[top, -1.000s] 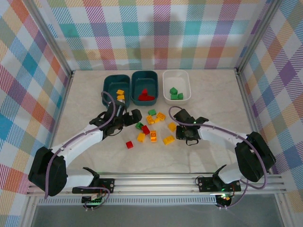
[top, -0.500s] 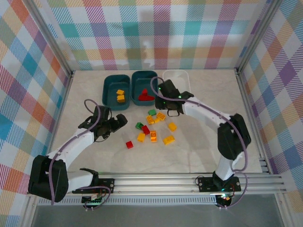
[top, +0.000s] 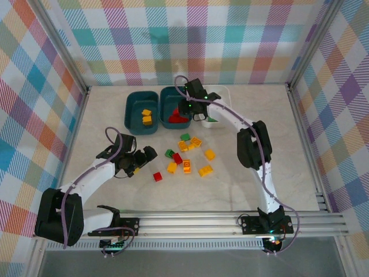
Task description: Sort the legos into containers by color
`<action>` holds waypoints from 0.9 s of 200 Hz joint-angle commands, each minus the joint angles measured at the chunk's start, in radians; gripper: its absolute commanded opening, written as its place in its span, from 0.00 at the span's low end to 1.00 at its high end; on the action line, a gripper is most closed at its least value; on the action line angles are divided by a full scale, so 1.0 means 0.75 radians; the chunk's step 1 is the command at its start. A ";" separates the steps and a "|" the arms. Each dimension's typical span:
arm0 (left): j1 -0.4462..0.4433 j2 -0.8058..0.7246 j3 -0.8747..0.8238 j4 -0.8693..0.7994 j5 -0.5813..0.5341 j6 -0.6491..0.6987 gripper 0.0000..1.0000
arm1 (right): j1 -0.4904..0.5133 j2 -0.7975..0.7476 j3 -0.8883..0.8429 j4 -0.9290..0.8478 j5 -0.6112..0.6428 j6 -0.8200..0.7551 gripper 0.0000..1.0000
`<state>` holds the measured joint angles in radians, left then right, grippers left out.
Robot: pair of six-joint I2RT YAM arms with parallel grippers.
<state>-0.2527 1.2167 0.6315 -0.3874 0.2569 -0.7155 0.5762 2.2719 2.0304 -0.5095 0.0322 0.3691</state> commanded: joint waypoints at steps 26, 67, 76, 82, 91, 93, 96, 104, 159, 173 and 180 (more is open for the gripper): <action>-0.066 0.105 0.061 -0.044 0.006 -0.009 0.98 | -0.001 0.076 0.210 -0.148 -0.041 -0.068 0.57; -0.176 0.051 0.054 -0.066 -0.158 -0.218 0.91 | 0.001 -0.083 0.025 -0.072 -0.055 -0.045 0.60; -0.214 0.044 0.060 -0.071 -0.193 -0.263 0.89 | 0.001 -0.156 -0.091 -0.009 -0.068 -0.022 0.60; -0.241 0.044 0.064 -0.084 -0.221 -0.295 0.88 | 0.001 -0.204 -0.173 0.029 -0.078 -0.007 0.60; -0.277 0.048 0.072 -0.102 -0.258 -0.337 0.86 | 0.001 -0.271 -0.290 0.081 -0.086 0.017 0.60; -0.285 0.051 0.074 -0.104 -0.265 -0.344 0.85 | 0.001 -0.290 -0.317 0.091 -0.086 0.021 0.60; -0.296 0.053 0.074 -0.110 -0.275 -0.355 0.85 | 0.001 -0.315 -0.355 0.106 -0.087 0.026 0.60; -0.320 0.058 0.074 -0.127 -0.313 -0.387 0.83 | 0.003 -0.364 -0.442 0.139 -0.086 0.040 0.60; -0.396 0.206 0.144 -0.165 -0.407 -0.373 0.74 | 0.015 -0.665 -0.969 0.268 0.023 0.090 0.60; -0.441 0.262 0.169 -0.167 -0.398 -0.371 0.74 | 0.016 -0.710 -1.050 0.290 0.051 0.085 0.60; -0.469 0.282 0.176 -0.168 -0.404 -0.376 0.74 | 0.015 -0.728 -1.082 0.294 0.071 0.083 0.60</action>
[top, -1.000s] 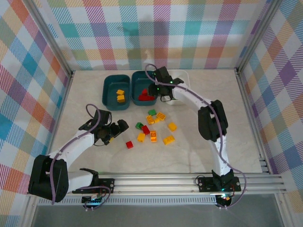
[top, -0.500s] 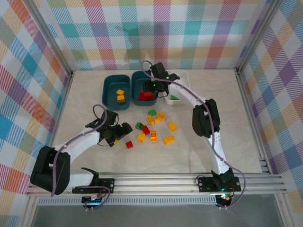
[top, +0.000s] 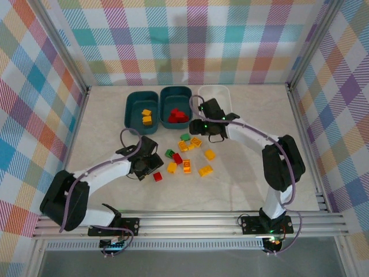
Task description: Sort the legos into containers by color
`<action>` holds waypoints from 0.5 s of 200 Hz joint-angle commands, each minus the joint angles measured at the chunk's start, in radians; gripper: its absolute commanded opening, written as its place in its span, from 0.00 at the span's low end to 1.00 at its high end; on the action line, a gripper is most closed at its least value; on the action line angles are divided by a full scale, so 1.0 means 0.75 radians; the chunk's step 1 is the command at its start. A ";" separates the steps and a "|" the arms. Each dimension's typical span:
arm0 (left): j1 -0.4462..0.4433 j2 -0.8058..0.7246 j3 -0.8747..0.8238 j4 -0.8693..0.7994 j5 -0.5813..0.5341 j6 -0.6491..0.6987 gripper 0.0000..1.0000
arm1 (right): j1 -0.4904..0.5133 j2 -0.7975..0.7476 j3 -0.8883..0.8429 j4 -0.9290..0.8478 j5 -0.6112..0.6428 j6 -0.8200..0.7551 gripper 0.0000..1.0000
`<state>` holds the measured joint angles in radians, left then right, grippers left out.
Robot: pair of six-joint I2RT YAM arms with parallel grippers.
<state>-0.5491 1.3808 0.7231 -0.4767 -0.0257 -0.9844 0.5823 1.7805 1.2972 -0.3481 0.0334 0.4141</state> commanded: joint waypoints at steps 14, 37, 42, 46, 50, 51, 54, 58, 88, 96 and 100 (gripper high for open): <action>-0.115 0.074 0.056 -0.049 -0.048 -0.032 0.74 | 0.007 -0.100 -0.159 0.090 0.096 0.023 0.60; -0.144 0.098 0.053 -0.065 -0.073 -0.046 0.74 | 0.008 -0.125 -0.224 0.117 0.106 0.034 0.60; -0.146 0.108 0.051 -0.071 -0.076 -0.051 0.74 | 0.007 -0.130 -0.238 0.123 0.110 0.036 0.60; -0.144 0.116 0.048 -0.067 -0.075 -0.053 0.74 | 0.007 -0.133 -0.248 0.128 0.112 0.038 0.60; -0.147 0.123 0.043 -0.065 -0.075 -0.055 0.73 | 0.007 -0.138 -0.257 0.134 0.112 0.039 0.60; -0.147 0.125 0.043 -0.066 -0.076 -0.055 0.73 | 0.007 -0.139 -0.259 0.134 0.112 0.039 0.60; -0.147 0.128 0.040 -0.061 -0.075 -0.056 0.73 | 0.008 -0.144 -0.267 0.139 0.114 0.041 0.60; -0.149 0.135 0.036 -0.059 -0.074 -0.059 0.72 | 0.007 -0.146 -0.273 0.145 0.113 0.042 0.60; -0.160 0.185 0.022 -0.015 -0.080 -0.060 0.62 | 0.007 -0.172 -0.328 0.187 0.113 0.038 0.60; -0.164 0.202 0.023 -0.008 -0.082 -0.058 0.61 | 0.007 -0.173 -0.340 0.200 0.115 0.037 0.60; -0.163 0.210 0.025 -0.005 -0.080 -0.057 0.60 | 0.007 -0.173 -0.346 0.206 0.115 0.037 0.60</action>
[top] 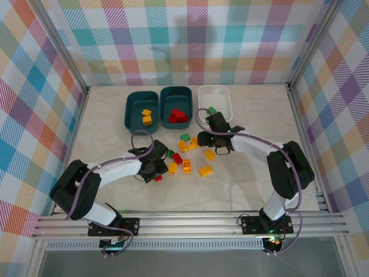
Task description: Sort the legos into containers by color
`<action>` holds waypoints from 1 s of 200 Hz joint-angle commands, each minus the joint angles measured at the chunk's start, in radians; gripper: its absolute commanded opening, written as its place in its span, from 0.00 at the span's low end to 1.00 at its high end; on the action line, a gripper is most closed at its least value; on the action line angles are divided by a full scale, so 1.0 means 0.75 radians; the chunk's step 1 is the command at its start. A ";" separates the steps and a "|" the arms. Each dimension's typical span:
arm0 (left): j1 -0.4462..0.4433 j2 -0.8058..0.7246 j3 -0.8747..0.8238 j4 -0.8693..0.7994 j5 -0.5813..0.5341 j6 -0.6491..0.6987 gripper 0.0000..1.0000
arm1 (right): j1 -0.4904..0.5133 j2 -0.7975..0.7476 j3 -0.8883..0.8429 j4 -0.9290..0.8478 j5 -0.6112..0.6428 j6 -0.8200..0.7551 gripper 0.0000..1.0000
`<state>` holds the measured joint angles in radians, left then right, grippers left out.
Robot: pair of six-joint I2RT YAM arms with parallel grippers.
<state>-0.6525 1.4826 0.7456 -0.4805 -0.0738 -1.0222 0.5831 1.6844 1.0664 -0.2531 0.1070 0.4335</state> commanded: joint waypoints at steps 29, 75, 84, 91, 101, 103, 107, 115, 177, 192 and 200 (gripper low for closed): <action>-0.030 0.080 -0.004 -0.014 -0.036 -0.009 0.45 | 0.006 -0.049 -0.088 0.136 0.004 0.013 0.59; -0.034 0.000 0.026 -0.103 -0.109 0.006 0.29 | 0.006 -0.046 -0.140 0.216 -0.021 0.021 0.59; -0.032 -0.021 0.050 -0.141 -0.130 0.021 0.29 | 0.006 -0.051 -0.152 0.232 -0.022 0.023 0.59; -0.034 -0.038 0.076 -0.176 -0.152 0.036 0.28 | 0.006 -0.058 -0.165 0.248 -0.016 0.026 0.59; -0.034 -0.068 0.124 -0.231 -0.192 0.067 0.28 | 0.006 -0.071 -0.193 0.277 0.003 0.045 0.58; -0.034 -0.072 0.135 -0.242 -0.203 0.074 0.28 | 0.006 -0.076 -0.202 0.284 0.008 0.051 0.57; -0.034 -0.083 0.159 -0.261 -0.222 0.091 0.28 | 0.006 -0.085 -0.220 0.307 0.014 0.064 0.56; -0.027 -0.103 0.205 -0.294 -0.247 0.126 0.28 | 0.006 -0.107 -0.269 0.360 0.015 0.083 0.56; 0.358 0.011 0.576 -0.296 -0.180 0.435 0.27 | 0.006 -0.178 -0.434 0.534 0.140 0.150 0.56; 0.474 0.134 0.667 -0.252 -0.123 0.454 0.27 | 0.006 -0.174 -0.436 0.536 0.153 0.151 0.56; 0.505 0.196 0.710 -0.219 -0.117 0.461 0.27 | 0.006 -0.174 -0.437 0.536 0.156 0.150 0.56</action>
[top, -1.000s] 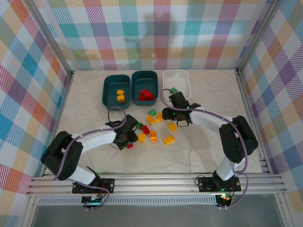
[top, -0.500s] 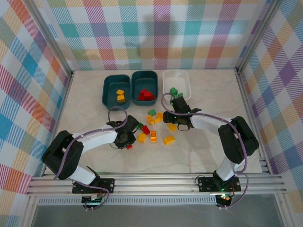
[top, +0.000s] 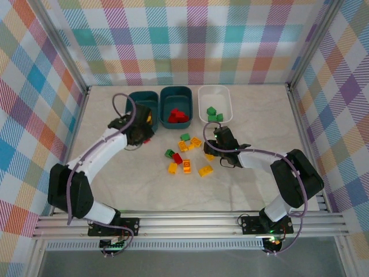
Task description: Sort the legos into containers by color
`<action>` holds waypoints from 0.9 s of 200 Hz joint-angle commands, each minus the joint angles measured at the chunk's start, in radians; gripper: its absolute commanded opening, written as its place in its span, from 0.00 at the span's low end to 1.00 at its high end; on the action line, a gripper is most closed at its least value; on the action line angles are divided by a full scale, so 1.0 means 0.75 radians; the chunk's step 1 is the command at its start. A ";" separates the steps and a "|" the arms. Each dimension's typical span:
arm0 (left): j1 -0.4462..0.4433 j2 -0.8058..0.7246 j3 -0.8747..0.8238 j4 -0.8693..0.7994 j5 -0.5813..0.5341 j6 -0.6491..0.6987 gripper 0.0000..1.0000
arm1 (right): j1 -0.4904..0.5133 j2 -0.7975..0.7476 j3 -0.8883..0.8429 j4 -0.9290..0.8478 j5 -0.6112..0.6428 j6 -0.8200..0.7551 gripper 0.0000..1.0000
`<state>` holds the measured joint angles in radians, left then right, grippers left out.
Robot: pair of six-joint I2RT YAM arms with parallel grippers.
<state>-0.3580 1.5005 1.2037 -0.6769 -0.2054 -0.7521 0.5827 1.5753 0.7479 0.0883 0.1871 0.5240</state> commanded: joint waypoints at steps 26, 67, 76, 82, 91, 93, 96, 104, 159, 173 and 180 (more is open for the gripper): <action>0.166 0.386 0.278 0.103 0.057 0.121 0.27 | 0.008 -0.015 -0.004 0.073 0.056 0.029 0.57; 0.203 0.562 0.523 0.091 0.157 0.127 0.24 | 0.009 -0.055 -0.022 0.076 0.052 0.030 0.57; 0.203 0.577 0.555 0.095 0.183 0.123 0.24 | 0.008 -0.048 -0.019 0.074 0.056 0.028 0.57; 0.203 0.584 0.578 0.095 0.204 0.119 0.24 | 0.009 -0.043 -0.014 0.071 0.056 0.028 0.57; 0.200 0.601 0.614 0.089 0.229 0.117 0.24 | 0.008 -0.036 -0.008 0.067 0.051 0.027 0.57; 0.199 0.606 0.622 0.087 0.234 0.116 0.23 | 0.008 -0.035 -0.008 0.067 0.051 0.027 0.57; 0.198 0.609 0.631 0.085 0.241 0.116 0.23 | 0.008 -0.033 -0.007 0.068 0.048 0.028 0.57; 0.190 0.622 0.659 0.079 0.250 0.117 0.23 | 0.008 -0.031 -0.007 0.069 0.045 0.030 0.57; 0.074 0.789 0.872 0.074 0.359 0.150 0.24 | 0.008 -0.036 -0.008 0.066 0.051 0.027 0.57; 0.036 0.875 0.979 0.041 0.381 0.176 0.26 | 0.008 -0.038 -0.007 0.064 0.051 0.025 0.57; 0.021 0.914 1.026 0.025 0.389 0.184 0.28 | 0.008 -0.041 -0.009 0.062 0.053 0.025 0.57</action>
<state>-0.2874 2.0964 1.8660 -0.6041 0.0250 -0.6590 0.5831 1.5616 0.7464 0.1196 0.2134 0.5392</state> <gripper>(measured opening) 0.303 0.571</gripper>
